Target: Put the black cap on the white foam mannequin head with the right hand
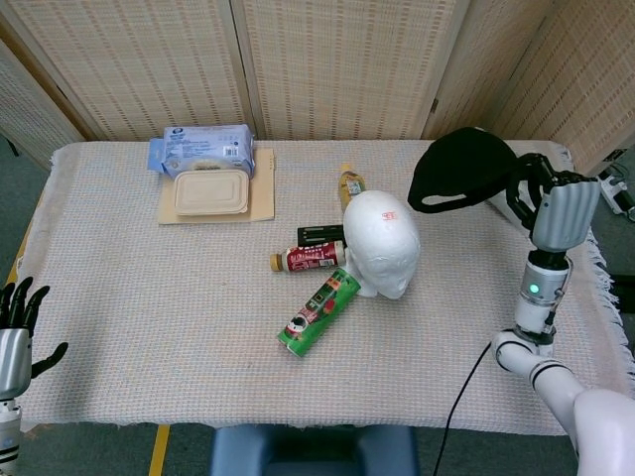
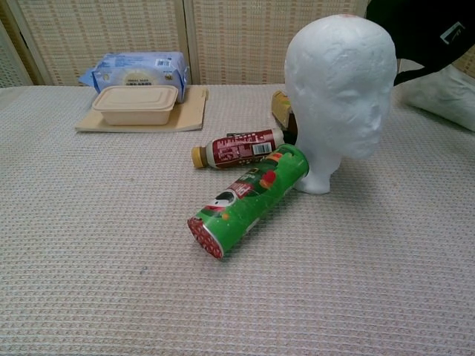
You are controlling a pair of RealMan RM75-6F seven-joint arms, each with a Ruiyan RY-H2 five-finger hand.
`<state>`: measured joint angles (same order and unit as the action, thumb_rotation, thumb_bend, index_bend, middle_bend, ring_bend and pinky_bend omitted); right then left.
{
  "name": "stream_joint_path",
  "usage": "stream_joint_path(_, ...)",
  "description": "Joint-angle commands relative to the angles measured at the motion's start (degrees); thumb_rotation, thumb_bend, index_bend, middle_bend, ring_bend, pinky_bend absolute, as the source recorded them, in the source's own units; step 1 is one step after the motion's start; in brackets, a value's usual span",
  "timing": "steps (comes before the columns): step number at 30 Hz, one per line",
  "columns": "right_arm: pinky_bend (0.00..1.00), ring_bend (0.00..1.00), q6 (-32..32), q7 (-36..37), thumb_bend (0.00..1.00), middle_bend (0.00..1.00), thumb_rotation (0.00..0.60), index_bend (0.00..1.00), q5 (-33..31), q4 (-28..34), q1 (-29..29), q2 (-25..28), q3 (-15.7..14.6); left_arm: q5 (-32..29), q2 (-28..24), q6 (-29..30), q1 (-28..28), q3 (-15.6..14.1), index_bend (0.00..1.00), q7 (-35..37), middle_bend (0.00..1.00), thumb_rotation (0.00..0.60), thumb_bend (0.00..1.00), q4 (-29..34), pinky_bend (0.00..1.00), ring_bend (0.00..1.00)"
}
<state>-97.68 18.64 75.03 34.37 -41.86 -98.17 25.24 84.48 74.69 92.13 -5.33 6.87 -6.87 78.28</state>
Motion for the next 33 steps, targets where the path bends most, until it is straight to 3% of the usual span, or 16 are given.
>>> stream_joint_path(1, 1.0, 1.0, -1.7, -5.2, 0.5, 1.0, 0.6, 0.77, 1.2, 5.8, -3.5, 1.8, 1.6, -0.2, 0.0, -0.1, -0.1, 0.1, 0.18, 0.0, 0.1, 0.6, 0.18, 0.0, 0.12, 0.04)
stream_joint_path(8, 1.0, 1.0, -1.2, -12.3, 0.5, 1.0, 0.6, 0.77, 1.7, 11.4, -8.0, 2.0, 3.4, -1.5, -0.3, -0.2, -0.2, 1.2, 0.18, 0.4, 0.1, 0.6, 0.18, -0.2, 0.12, 0.04)
stream_joint_path(17, 1.0, 1.0, 1.8, -12.9, 0.5, 1.0, 0.6, 0.77, 0.8, 10.3, -11.0, -0.2, 4.2, -2.9, -0.1, -1.1, -0.6, 1.9, 0.18, 0.5, 0.1, 0.6, 0.18, -1.1, 0.12, 0.04)
stream_joint_path(27, 1.0, 1.0, -1.4, -10.4, 0.49, 1.0, 0.6, 0.77, 4.0, 9.7, -9.3, -2.9, 0.6, -2.9, 0.1, -1.3, -0.7, 1.8, 0.18, 0.5, 0.1, 0.6, 0.18, -1.4, 0.12, 0.04)
stream_joint_path(33, 1.0, 1.0, -7.3, -11.3, 0.49, 1.0, 0.6, 0.77, 9.1, 14.6, -4.4, -2.6, -4.9, -1.9, -0.4, -0.8, -0.3, 1.0, 0.18, 0.3, 0.1, 0.6, 0.19, -0.1, 0.13, 0.04)
